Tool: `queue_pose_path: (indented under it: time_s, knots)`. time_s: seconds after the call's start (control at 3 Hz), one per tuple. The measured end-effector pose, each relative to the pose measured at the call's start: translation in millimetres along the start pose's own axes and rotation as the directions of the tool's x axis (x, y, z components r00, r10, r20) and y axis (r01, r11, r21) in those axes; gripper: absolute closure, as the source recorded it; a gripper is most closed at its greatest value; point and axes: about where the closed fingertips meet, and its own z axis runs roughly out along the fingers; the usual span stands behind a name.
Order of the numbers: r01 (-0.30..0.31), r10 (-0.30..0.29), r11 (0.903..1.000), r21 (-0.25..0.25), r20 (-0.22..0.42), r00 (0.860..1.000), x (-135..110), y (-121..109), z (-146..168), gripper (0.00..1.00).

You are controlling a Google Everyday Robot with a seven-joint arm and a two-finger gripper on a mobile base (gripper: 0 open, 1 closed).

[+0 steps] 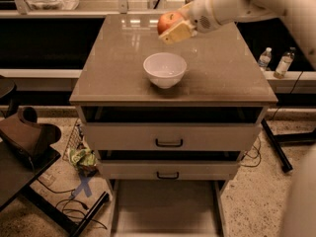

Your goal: Pick apple from bottom drawer and place on counter

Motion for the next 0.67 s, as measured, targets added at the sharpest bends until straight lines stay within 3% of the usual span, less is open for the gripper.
queue_pose_path:
  time_s: [0.33,0.67]
  knots:
    - [0.031,-0.031,0.9994,-0.017,0.028,0.999,-25.7,-3.4,12.5,1.00]
    - [0.030,-0.030,0.9994,-0.014,0.027,0.999,-24.6,-4.0,11.2,1.00]
